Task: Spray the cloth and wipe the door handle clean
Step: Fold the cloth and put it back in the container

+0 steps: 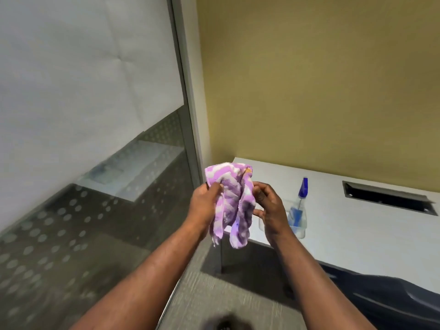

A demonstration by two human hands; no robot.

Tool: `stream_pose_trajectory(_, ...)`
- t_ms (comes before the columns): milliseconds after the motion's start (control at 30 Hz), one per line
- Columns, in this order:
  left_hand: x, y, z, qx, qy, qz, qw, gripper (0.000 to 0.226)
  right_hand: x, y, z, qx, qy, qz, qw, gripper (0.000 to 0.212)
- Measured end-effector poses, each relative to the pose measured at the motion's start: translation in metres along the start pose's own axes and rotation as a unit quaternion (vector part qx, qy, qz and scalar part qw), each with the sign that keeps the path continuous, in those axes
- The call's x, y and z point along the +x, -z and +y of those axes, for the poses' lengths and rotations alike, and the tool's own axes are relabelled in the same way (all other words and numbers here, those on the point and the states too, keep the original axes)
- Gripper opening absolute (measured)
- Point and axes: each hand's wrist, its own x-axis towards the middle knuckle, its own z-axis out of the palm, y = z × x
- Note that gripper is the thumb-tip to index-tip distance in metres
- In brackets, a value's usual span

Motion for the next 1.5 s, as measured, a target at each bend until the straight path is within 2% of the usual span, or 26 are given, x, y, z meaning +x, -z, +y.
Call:
stream_pose_trajectory(67,0.025,-0.01,0.0,0.022,-0.034,-0.041,0.998,0.021,0.019,0.0,0.0,-0.034,0.006,-0.047,0.998,0.071)
stream_pose_trajectory(133,0.056,-0.018,0.002,0.042,-0.037,-0.069,0.996,0.017,0.042,0.0,-0.002,-0.041,0.003,-0.063,0.997,0.061)
stream_pose_trajectory(167,0.065,-0.019,0.006,0.043,-0.031,-0.061,0.997,0.013,0.049,0.002,-0.004,-0.045,0.001,-0.038,0.998,0.052)
stream_pose_trajectory(233,0.094,-0.016,0.016,0.026,-0.019,-0.041,0.999,0.012,0.069,0.014,-0.01,-0.049,-0.003,0.074,0.996,0.038)
stream_pose_trajectory(300,0.128,-0.007,0.03,0.001,0.016,-0.049,0.999,0.008,0.089,0.026,-0.019,0.005,-0.015,0.136,0.991,0.034)
stream_pose_trajectory(367,0.158,0.0,0.039,0.001,0.049,-0.109,0.993,0.024,0.105,0.034,-0.031,0.06,-0.026,0.143,0.988,0.027)
stream_pose_trajectory(433,0.185,0.002,0.044,0.055,0.032,-0.177,0.982,0.064,0.117,0.034,-0.045,0.076,-0.033,0.121,0.989,0.023)
stream_pose_trajectory(500,0.205,-0.005,0.045,0.151,-0.034,-0.239,0.959,0.096,0.126,0.033,-0.059,0.071,-0.039,0.081,0.993,0.023)
stream_pose_trajectory(567,0.216,-0.018,0.048,0.21,-0.098,-0.336,0.913,0.104,0.133,0.034,-0.073,0.046,-0.057,0.019,0.997,0.024)
stream_pose_trajectory(600,0.221,-0.026,0.049,0.219,-0.108,-0.385,0.89,0.1,0.137,0.037,-0.079,0.032,-0.069,-0.01,0.997,0.028)
stream_pose_trajectory(667,0.229,-0.042,0.05,0.21,-0.075,-0.461,0.859,0.077,0.148,0.046,-0.086,0.013,-0.091,-0.047,0.995,0.038)
stream_pose_trajectory(733,0.231,-0.055,0.047,0.182,-0.035,-0.498,0.847,0.052,0.156,0.052,-0.093,0.024,-0.1,-0.059,0.993,0.035)
stream_pose_trajectory(767,0.233,-0.06,0.044,0.161,-0.021,-0.491,0.856,0.044,0.16,0.056,-0.095,0.044,-0.102,-0.054,0.992,0.032)
stream_pose_trajectory(833,0.237,-0.068,0.036,0.1,0.007,-0.45,0.888,0.038,0.164,0.071,-0.094,0.127,-0.1,-0.034,0.986,0.046)
stream_pose_trajectory(900,0.242,-0.072,0.031,0.012,0.043,-0.406,0.913,0.044,0.164,0.083,-0.085,0.266,-0.073,-0.078,0.958,0.054)
stream_pose_trajectory(933,0.244,-0.075,0.031,-0.035,0.063,-0.38,0.922,0.048,0.164,0.089,-0.078,0.31,-0.075,-0.071,0.945,0.064)
stream_pose_trajectory(1033,0.249,-0.087,0.033,-0.111,0.096,-0.27,0.952,0.034,0.164,0.089,-0.053,0.351,-0.071,-0.025,0.933,0.084)
stream_pose_trajectory(1100,0.252,-0.096,0.034,-0.089,0.086,-0.217,0.968,0.023,0.167,0.08,-0.042,0.328,-0.054,-0.002,0.943,0.086)
stream_pose_trajectory(1167,0.255,-0.102,0.032,-0.036,0.067,-0.19,0.979,0.028,0.175,0.078,-0.036,0.251,-0.034,0.084,0.964,0.084)
stream_pose_trajectory(1233,0.259,-0.105,0.032,0.001,0.058,-0.173,0.983,0.046,0.183,0.084,-0.033,0.172,-0.014,0.132,0.976,0.095)
stream_pose_trajectory(1367,0.266,-0.109,0.029,0.042,0.036,-0.152,0.987,0.073,0.191,0.1,-0.031,0.064,0.0,0.128,0.99,0.084)
stream_pose_trajectory(1500,0.27,-0.114,0.027,0.025,-0.006,-0.186,0.982,0.105,0.196,0.109,-0.031,-0.075,-0.022,0.128,0.989,0.082)
